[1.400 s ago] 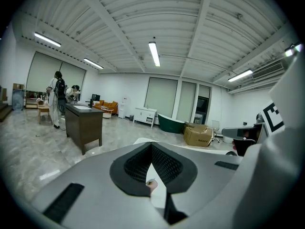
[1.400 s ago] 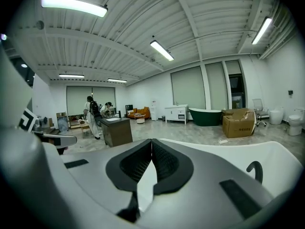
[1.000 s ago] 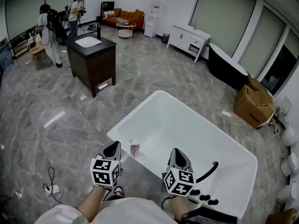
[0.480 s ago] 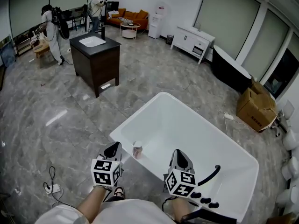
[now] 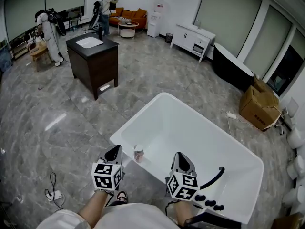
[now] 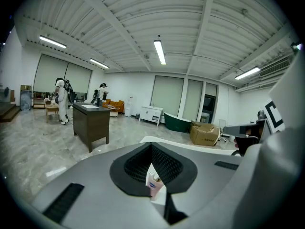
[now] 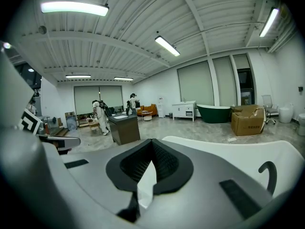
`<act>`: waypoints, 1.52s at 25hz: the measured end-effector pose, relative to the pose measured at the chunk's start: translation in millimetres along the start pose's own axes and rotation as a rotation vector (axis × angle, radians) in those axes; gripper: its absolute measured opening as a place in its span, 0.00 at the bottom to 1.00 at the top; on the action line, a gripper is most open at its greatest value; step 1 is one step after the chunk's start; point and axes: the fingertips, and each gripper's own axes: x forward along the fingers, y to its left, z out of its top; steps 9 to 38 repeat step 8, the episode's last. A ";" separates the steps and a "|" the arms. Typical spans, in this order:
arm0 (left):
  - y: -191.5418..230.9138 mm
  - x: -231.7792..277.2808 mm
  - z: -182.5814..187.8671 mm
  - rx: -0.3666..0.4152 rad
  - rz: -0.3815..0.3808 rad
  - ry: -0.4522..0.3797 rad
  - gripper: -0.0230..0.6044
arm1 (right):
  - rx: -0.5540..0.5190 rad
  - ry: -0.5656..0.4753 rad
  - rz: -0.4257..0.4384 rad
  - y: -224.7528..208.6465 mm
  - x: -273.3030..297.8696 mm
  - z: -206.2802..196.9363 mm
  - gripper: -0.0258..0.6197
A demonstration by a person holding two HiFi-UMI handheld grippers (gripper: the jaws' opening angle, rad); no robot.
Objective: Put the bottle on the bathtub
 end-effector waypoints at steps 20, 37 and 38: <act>-2.6 0.9 -2.3 0.005 -0.006 0.016 0.04 | 0.006 0.014 0.000 -1.4 -1.6 -3.1 0.08; -2.6 0.9 -2.3 0.005 -0.006 0.016 0.04 | 0.006 0.014 0.000 -1.4 -1.6 -3.1 0.08; -2.6 0.9 -2.3 0.005 -0.006 0.016 0.04 | 0.006 0.014 0.000 -1.4 -1.6 -3.1 0.08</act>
